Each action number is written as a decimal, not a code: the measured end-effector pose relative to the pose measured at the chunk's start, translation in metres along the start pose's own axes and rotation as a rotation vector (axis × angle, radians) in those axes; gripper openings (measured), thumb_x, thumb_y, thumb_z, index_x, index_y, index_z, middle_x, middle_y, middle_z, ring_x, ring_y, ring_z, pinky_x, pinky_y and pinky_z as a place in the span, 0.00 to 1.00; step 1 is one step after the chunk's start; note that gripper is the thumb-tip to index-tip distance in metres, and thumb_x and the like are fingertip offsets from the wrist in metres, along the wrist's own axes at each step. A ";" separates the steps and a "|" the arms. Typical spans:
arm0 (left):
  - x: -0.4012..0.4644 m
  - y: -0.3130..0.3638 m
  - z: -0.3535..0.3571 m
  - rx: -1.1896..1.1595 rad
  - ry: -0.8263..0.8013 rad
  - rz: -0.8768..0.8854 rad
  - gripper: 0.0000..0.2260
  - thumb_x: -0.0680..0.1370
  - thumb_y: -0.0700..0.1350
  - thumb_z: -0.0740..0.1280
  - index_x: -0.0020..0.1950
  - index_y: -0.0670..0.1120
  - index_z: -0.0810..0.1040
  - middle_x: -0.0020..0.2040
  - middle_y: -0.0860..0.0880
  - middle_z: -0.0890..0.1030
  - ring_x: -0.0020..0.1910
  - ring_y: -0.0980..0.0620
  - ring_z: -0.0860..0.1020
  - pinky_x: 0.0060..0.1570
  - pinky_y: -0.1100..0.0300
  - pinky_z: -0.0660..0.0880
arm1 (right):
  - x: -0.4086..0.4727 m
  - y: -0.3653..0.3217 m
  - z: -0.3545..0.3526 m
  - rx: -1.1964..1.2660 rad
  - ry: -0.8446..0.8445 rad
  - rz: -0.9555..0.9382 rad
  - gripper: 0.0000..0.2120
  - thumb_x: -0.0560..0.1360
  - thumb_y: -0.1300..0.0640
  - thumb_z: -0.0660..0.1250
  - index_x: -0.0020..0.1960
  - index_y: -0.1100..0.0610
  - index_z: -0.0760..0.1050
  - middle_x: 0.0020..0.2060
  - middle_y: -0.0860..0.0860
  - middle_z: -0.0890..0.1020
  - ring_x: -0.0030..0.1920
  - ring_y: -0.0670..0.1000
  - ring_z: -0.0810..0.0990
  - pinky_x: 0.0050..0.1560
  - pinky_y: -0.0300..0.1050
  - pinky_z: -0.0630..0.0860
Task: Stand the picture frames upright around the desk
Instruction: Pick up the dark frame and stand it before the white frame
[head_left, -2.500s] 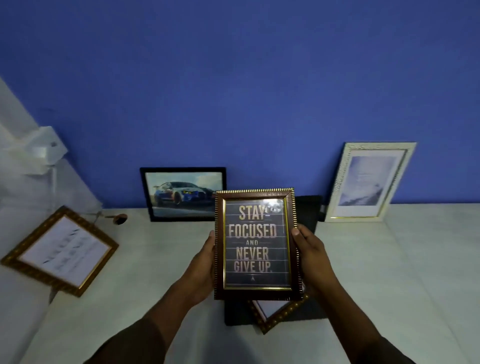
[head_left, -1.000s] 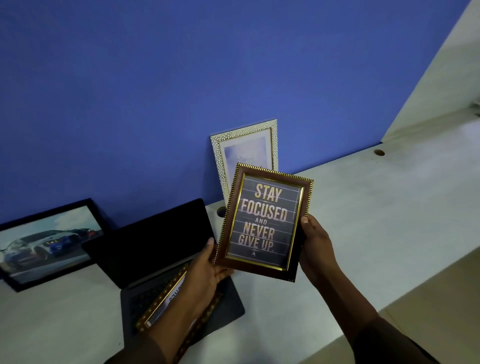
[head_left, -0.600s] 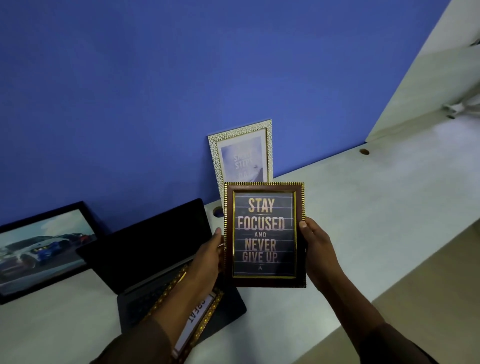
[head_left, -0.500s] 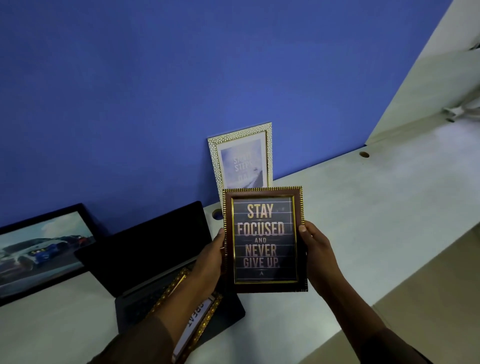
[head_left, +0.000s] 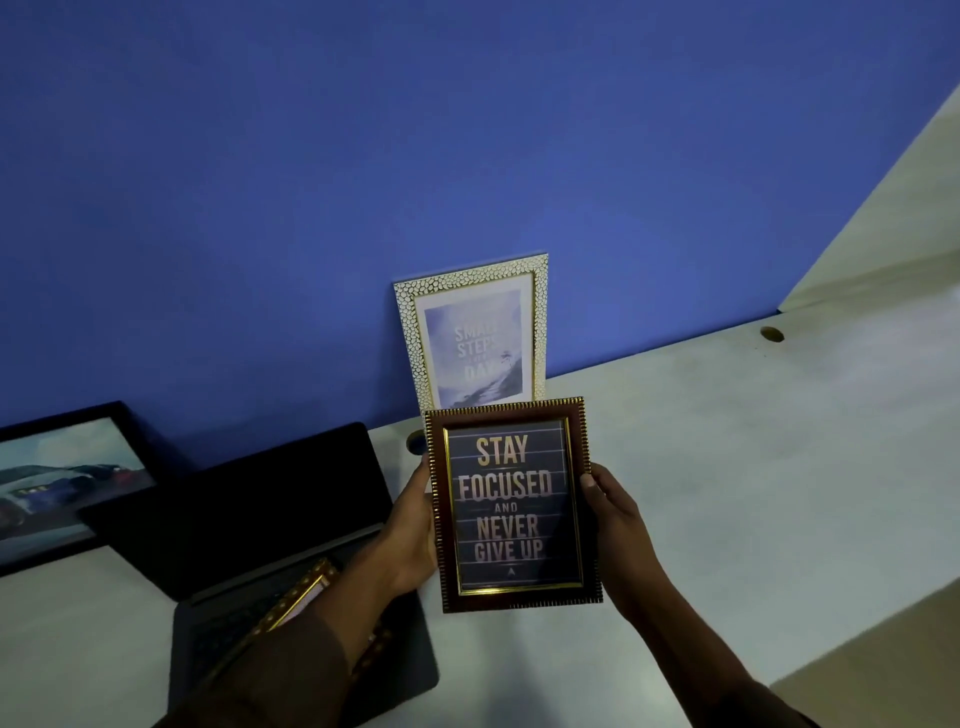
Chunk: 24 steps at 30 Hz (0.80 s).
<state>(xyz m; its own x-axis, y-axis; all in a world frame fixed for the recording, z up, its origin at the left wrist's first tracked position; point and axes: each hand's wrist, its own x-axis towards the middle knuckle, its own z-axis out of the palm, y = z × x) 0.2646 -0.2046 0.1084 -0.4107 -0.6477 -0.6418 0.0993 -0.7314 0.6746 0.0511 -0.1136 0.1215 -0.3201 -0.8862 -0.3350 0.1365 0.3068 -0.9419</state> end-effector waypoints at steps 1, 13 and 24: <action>0.006 0.000 0.004 -0.008 -0.001 -0.008 0.34 0.77 0.72 0.58 0.67 0.46 0.82 0.63 0.40 0.84 0.63 0.39 0.82 0.68 0.38 0.73 | 0.009 0.001 -0.005 -0.001 -0.009 0.011 0.17 0.86 0.51 0.53 0.62 0.55 0.78 0.55 0.52 0.87 0.56 0.55 0.86 0.56 0.55 0.82; 0.069 -0.028 0.020 -0.093 0.102 0.032 0.28 0.82 0.64 0.54 0.68 0.45 0.79 0.63 0.39 0.83 0.64 0.37 0.81 0.70 0.34 0.70 | 0.081 0.032 -0.032 0.054 -0.048 0.262 0.26 0.82 0.35 0.45 0.60 0.44 0.79 0.49 0.46 0.89 0.48 0.48 0.89 0.42 0.42 0.83; 0.105 -0.046 0.015 -0.019 0.303 0.019 0.27 0.84 0.63 0.50 0.58 0.50 0.83 0.53 0.46 0.89 0.49 0.49 0.88 0.53 0.50 0.79 | 0.119 0.053 -0.030 -0.011 -0.050 0.368 0.25 0.83 0.38 0.45 0.54 0.45 0.80 0.38 0.41 0.88 0.38 0.39 0.87 0.32 0.32 0.79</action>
<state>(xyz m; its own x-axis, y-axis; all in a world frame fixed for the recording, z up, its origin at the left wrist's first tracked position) 0.2032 -0.2360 0.0157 -0.1199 -0.6933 -0.7106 0.1221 -0.7206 0.6825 -0.0080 -0.1922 0.0314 -0.2055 -0.7316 -0.6500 0.2237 0.6115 -0.7590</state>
